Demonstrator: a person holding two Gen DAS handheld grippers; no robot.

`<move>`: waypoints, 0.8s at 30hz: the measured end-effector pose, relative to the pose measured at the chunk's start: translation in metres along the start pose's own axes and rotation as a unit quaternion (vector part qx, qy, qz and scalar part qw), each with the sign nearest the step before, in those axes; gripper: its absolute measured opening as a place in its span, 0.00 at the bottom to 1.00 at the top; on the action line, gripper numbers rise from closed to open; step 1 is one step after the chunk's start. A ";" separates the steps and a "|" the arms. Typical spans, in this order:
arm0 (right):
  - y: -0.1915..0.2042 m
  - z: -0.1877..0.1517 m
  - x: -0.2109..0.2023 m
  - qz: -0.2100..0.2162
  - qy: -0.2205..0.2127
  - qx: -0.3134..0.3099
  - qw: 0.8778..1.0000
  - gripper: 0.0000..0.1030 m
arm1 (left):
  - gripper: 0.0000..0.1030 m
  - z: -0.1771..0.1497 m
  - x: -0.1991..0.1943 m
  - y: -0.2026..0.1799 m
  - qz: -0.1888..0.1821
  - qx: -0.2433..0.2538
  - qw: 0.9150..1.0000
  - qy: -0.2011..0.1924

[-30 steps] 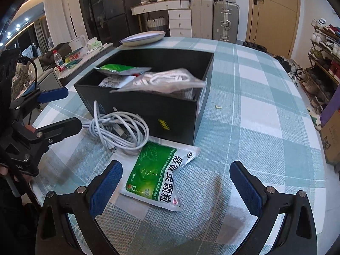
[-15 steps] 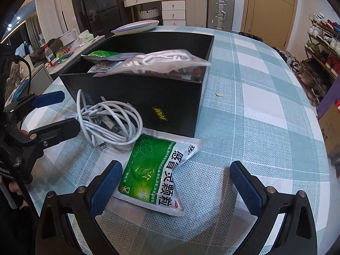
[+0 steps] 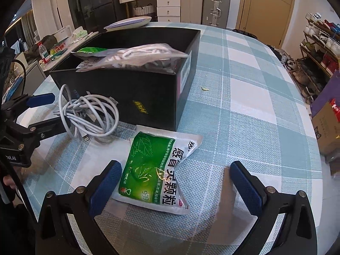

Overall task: Organize soft objects
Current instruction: 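Withdraw both grippers and move toward the white cable and second sachet, then grasp the white cable coil with the left gripper while the right gripper grasps the green sachet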

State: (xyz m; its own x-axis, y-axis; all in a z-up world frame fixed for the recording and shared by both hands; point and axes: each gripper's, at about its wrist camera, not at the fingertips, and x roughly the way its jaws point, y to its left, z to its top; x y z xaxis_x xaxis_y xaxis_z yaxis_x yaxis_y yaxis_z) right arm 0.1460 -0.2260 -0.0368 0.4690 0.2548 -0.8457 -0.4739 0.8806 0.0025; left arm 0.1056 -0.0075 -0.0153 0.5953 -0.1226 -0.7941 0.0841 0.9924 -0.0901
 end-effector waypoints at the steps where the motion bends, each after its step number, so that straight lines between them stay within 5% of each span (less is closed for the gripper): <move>1: 0.000 0.000 0.000 0.000 -0.001 -0.001 1.000 1.00 | 1.00 0.000 0.000 0.000 -0.006 -0.003 1.000 0.000; 9: 0.000 -0.003 -0.001 0.003 -0.002 0.000 1.000 1.00 | 1.00 0.007 0.002 0.012 -0.033 -0.056 0.998 -0.007; 24: 0.006 -0.004 -0.001 0.006 -0.006 -0.002 1.000 1.00 | 1.00 0.009 0.013 0.005 -0.049 -0.055 0.997 0.014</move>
State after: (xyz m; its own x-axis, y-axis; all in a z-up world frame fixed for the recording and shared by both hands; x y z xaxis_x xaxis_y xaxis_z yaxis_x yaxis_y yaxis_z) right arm 0.1398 -0.2223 -0.0376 0.4716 0.2700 -0.8395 -0.4824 0.8759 0.0107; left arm 0.1210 -0.0048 -0.0206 0.5666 -0.2200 -0.7941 0.0513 0.9712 -0.2326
